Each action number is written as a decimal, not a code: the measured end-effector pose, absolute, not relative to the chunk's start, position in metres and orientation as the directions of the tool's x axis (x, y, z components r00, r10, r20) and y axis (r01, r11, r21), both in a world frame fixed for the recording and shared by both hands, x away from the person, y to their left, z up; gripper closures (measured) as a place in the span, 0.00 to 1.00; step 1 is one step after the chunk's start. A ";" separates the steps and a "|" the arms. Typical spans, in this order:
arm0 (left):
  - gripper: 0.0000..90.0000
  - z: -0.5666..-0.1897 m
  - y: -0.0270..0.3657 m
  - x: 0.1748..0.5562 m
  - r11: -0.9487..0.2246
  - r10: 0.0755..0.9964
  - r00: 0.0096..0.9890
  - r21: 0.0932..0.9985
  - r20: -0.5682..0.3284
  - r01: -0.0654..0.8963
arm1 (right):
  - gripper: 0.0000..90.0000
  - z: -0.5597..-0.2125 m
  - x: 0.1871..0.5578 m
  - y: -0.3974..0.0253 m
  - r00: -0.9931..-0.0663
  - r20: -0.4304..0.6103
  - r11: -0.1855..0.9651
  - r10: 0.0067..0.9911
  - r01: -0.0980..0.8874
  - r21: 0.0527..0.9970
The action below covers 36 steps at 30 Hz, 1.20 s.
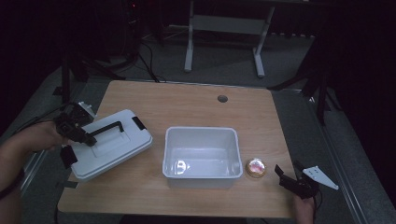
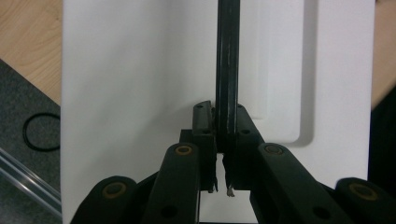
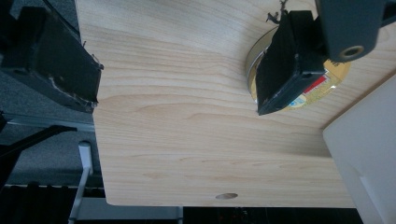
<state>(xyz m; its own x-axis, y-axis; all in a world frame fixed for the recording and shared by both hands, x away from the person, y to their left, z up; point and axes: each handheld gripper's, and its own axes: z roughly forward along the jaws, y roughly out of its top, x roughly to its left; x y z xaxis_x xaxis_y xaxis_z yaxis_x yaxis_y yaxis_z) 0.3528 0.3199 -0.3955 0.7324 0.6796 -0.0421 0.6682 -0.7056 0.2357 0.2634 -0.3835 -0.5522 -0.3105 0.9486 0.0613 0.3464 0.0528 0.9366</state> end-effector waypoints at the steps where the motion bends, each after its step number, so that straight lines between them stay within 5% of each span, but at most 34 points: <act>1: 0.93 -0.400 0.319 0.356 -0.697 0.687 0.725 0.240 -0.047 0.676 | 0.15 -0.552 0.263 -0.383 -0.311 0.061 0.053 0.949 0.346 0.937; 24: 0.92 -0.493 0.300 0.377 -0.718 0.666 0.730 0.135 -0.150 0.683 | 0.15 -0.552 0.265 -0.387 -0.346 0.102 0.032 0.933 0.359 0.933; 30: 0.91 -0.494 0.306 0.378 -0.691 0.680 0.711 0.169 -0.178 0.703 | 0.15 -0.553 0.269 -0.394 -0.380 0.162 0.004 0.911 0.402 0.916; 36: 0.52 -0.487 0.307 0.381 -0.647 0.713 0.683 0.224 -0.160 0.729 | 0.15 -0.552 0.276 -0.395 -0.302 0.133 0.020 0.944 0.456 0.890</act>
<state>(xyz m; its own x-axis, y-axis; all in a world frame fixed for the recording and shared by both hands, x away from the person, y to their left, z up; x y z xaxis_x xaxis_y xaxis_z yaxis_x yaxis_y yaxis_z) 0.3812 0.3075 -0.4867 0.6827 0.7129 -0.1602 0.7286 -0.6473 0.2240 0.2757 -0.3948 -0.5518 -0.3015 0.9441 0.1334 0.4555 0.0198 0.8900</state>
